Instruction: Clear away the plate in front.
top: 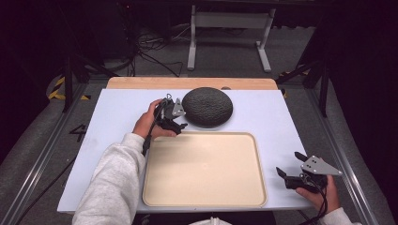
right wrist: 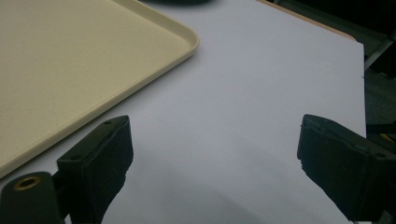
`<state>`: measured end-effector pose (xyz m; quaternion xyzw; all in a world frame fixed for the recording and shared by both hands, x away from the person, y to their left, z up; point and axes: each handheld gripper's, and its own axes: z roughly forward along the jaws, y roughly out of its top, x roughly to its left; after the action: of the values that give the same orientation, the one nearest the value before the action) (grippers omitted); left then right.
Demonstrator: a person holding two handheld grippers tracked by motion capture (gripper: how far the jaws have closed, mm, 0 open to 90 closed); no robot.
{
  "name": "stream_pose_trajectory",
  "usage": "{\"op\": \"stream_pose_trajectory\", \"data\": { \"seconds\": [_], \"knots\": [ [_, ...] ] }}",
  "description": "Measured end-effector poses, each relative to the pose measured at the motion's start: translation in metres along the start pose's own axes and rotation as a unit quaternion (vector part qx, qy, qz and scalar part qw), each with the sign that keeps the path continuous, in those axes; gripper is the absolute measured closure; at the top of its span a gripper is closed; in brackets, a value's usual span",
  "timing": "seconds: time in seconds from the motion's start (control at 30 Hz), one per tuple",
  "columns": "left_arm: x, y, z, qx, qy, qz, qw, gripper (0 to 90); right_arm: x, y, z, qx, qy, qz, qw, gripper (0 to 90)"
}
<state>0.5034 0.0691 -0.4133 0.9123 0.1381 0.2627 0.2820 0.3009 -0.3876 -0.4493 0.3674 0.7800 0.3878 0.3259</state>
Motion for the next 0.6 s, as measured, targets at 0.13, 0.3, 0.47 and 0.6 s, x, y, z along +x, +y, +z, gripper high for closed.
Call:
{"op": "stream_pose_trajectory", "data": {
  "seconds": [0.13, 0.3, 0.47, 0.6],
  "knots": [
    [-0.001, 0.005, 0.009, 0.012, 0.004, 0.016, 0.9998, 18.3, 0.0, 0.0, -0.001, 0.0, -0.001, 0.0, 1.0, 11.0],
    [-0.006, 0.01, 0.027, 0.028, 0.012, 0.04, 0.9987, 19.1, 0.0, -0.001, 0.0, 0.0, 0.0, 0.001, 1.0, 10.9],
    [-0.014, 0.014, 0.04, 0.048, 0.034, 0.076, 0.9954, 21.1, -0.001, -0.001, -0.001, 0.0, -0.001, 0.003, 1.0, 10.9],
    [-0.02, 0.017, 0.048, 0.057, 0.073, 0.103, 0.9904, 22.9, -0.001, -0.001, -0.002, 0.0, -0.003, 0.002, 1.0, 10.9]
  ]
}}
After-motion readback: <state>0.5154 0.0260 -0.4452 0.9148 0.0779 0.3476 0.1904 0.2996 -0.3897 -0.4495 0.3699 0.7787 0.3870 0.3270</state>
